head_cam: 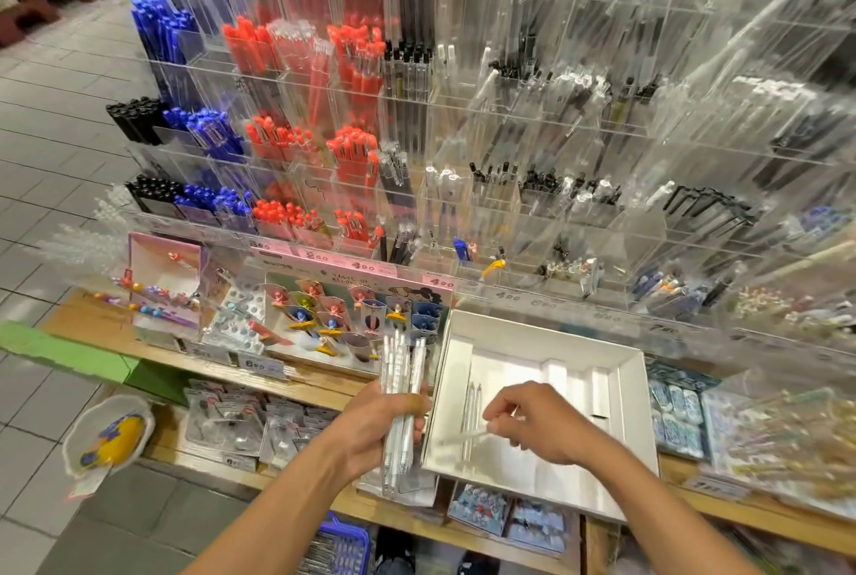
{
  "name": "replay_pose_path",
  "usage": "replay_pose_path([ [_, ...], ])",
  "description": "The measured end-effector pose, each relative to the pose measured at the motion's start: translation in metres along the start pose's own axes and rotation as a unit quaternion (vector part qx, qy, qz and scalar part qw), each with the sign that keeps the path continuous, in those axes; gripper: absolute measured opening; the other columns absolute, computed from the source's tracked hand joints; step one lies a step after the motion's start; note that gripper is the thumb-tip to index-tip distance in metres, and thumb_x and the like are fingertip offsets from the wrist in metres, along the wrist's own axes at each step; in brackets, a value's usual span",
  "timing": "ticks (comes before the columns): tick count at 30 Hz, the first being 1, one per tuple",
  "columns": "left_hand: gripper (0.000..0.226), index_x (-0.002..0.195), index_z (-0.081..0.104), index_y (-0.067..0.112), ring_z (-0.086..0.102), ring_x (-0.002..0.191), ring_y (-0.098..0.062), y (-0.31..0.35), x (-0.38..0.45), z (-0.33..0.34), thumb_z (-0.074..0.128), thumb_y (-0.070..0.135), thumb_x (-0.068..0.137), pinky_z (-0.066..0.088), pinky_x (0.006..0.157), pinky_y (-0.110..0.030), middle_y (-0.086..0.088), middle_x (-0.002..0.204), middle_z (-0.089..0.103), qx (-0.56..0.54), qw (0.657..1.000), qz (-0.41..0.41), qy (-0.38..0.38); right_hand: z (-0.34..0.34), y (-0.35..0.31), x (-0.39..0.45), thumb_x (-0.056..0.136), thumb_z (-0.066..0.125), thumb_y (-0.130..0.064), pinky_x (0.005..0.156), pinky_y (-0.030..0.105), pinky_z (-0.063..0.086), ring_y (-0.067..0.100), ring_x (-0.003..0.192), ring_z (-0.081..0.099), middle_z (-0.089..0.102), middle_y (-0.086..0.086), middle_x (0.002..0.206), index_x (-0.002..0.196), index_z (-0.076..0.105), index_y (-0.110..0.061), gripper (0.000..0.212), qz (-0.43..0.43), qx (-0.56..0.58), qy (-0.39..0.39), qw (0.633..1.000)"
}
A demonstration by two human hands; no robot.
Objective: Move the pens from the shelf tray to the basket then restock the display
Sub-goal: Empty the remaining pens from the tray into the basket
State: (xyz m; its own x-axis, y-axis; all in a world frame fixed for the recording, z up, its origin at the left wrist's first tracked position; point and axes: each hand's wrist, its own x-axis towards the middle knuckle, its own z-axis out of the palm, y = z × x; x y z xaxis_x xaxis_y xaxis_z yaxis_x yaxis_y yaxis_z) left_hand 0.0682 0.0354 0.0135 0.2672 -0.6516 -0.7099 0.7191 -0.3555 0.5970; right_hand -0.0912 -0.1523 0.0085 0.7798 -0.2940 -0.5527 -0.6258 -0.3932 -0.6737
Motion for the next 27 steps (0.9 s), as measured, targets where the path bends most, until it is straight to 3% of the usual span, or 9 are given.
replay_pose_path([
  [4,0.035,0.107,0.066,0.0,0.064,0.073,-0.022,0.007,0.002,0.018,0.081,0.002,0.075,0.053,0.064,-0.032,-0.013,0.093,0.07,0.072,0.996,0.027,-0.043,-0.025,-0.04,-0.02,0.074,0.084,-0.015,0.058,0.025,0.053,0.015,0.062,0.068,0.07,0.001,0.08,0.086,0.067,-0.017,0.021,-0.07,0.136,-0.008,0.988],
  [7,0.046,0.117,0.067,0.006,0.071,0.093,-0.024,0.008,0.003,0.03,0.083,0.009,0.074,0.053,0.062,-0.027,-0.017,0.11,0.073,0.105,0.989,0.032,-0.101,-0.018,-0.057,-0.009,0.073,0.084,-0.009,0.056,0.028,0.05,0.018,0.059,0.063,0.066,0.009,0.072,0.086,0.061,-0.013,0.027,-0.089,0.221,0.024,0.971],
  [10,0.055,0.116,0.071,0.01,0.065,0.079,-0.019,0.008,0.008,0.034,0.09,0.011,0.064,0.05,0.055,-0.026,-0.015,0.108,0.072,0.07,0.991,0.01,-0.117,-0.009,-0.048,0.001,0.069,0.086,-0.007,0.061,0.028,0.053,0.018,0.064,0.065,0.066,0.006,0.076,0.094,0.06,-0.009,0.036,-0.07,0.345,0.042,0.935],
  [13,0.055,0.105,0.073,0.007,0.063,0.072,-0.018,0.007,0.008,0.029,0.095,0.017,0.056,0.053,0.057,-0.029,-0.014,0.096,0.073,0.073,0.994,-0.011,-0.084,0.0,-0.017,0.013,0.074,0.084,-0.022,0.067,0.031,0.057,0.021,0.069,0.069,0.07,0.006,0.078,0.101,0.06,-0.007,0.039,-0.008,0.412,0.046,0.91],
  [15,0.047,0.101,0.072,0.004,0.065,0.071,-0.022,0.006,0.008,0.025,0.093,0.015,0.06,0.055,0.059,-0.03,-0.017,0.095,0.073,0.07,0.995,-0.027,-0.063,0.016,0.008,0.028,0.084,0.076,-0.019,0.067,0.034,0.06,0.018,0.066,0.067,0.069,0.005,0.077,0.085,0.062,-0.008,0.017,0.087,0.307,0.097,0.943],
  [17,0.042,0.101,0.072,-0.001,0.067,0.07,-0.024,0.004,0.008,0.023,0.089,0.012,0.065,0.056,0.059,-0.03,-0.018,0.091,0.072,0.057,0.997,-0.038,-0.042,0.039,0.031,0.045,0.089,0.064,-0.013,0.061,0.03,0.054,0.019,0.063,0.062,0.057,0.002,0.068,0.064,0.05,-0.013,0.029,0.184,0.136,0.087,0.97],
  [20,0.052,0.112,0.064,-0.011,0.065,0.068,-0.019,0.002,0.007,0.021,0.083,0.009,0.068,0.055,0.062,-0.028,-0.014,0.084,0.068,0.024,0.998,-0.048,-0.029,0.071,0.051,0.059,0.091,0.057,-0.017,0.05,0.019,0.039,0.014,0.056,0.05,0.046,-0.003,0.064,0.063,0.04,-0.015,0.033,0.224,-0.082,0.01,0.971],
  [23,0.039,0.103,0.065,-0.009,0.067,0.066,-0.02,0.001,0.006,0.018,0.078,0.004,0.069,0.057,0.056,-0.026,-0.015,0.08,0.068,-0.008,0.998,-0.05,-0.041,0.083,0.057,0.066,0.092,0.057,-0.03,0.044,0.019,0.033,0.008,0.056,0.047,0.049,-0.006,0.069,0.069,0.043,-0.018,0.03,0.226,-0.119,0.027,0.966],
  [27,0.031,0.1,0.069,-0.012,0.07,0.07,-0.021,-0.003,0.008,0.015,0.076,0.001,0.074,0.058,0.054,-0.028,-0.018,0.083,0.07,-0.016,0.998,-0.051,-0.028,0.081,0.052,0.067,0.088,0.055,-0.026,0.057,0.025,0.043,0.015,0.067,0.054,0.052,-0.006,0.073,0.081,0.052,-0.016,0.012,0.245,-0.138,0.049,0.958],
])
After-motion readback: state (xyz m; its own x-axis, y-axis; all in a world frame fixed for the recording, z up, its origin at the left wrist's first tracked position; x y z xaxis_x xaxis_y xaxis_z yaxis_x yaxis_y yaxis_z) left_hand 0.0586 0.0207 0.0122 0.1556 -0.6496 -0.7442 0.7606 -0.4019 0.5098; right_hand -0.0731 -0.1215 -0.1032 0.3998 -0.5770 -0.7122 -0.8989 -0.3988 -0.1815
